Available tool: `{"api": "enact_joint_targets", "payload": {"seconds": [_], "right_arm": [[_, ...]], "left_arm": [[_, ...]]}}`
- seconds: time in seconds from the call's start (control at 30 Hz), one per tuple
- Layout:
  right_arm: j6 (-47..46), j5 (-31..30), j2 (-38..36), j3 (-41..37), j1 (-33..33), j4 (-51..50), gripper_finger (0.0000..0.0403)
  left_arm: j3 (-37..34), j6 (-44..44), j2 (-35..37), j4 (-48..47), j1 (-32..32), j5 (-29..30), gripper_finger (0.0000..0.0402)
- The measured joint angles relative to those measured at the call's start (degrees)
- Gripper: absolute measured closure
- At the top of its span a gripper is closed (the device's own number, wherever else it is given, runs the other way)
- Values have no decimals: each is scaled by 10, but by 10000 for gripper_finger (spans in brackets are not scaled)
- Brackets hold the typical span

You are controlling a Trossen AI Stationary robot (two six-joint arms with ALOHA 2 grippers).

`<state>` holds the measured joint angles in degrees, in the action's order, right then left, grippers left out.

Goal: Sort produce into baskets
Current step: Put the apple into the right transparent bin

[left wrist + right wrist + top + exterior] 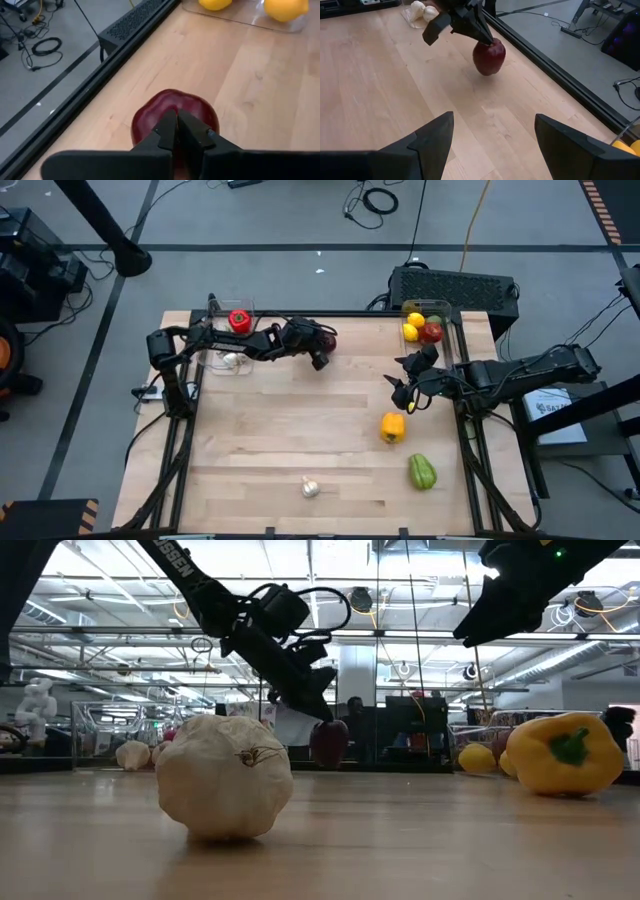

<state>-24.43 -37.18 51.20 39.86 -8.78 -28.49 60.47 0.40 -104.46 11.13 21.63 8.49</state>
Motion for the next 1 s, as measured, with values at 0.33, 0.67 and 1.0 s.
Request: {"api": "enact_joint_targets", "payload": {"seconds": [0.33, 0.67, 1.0], "right_arm": [[0, 0, -2, 0, 0, 0, 133], [24, -4, -42, 69, -33, 2, 133], [139, -8, -71, 86, -92, 111, 133]], "left_arm": [[7, -15, 34, 5, -13, -47, 387], [100, -13, 34, 3, -58, -74, 386], [197, 14, 29, 3, -100, -70, 396]]}}
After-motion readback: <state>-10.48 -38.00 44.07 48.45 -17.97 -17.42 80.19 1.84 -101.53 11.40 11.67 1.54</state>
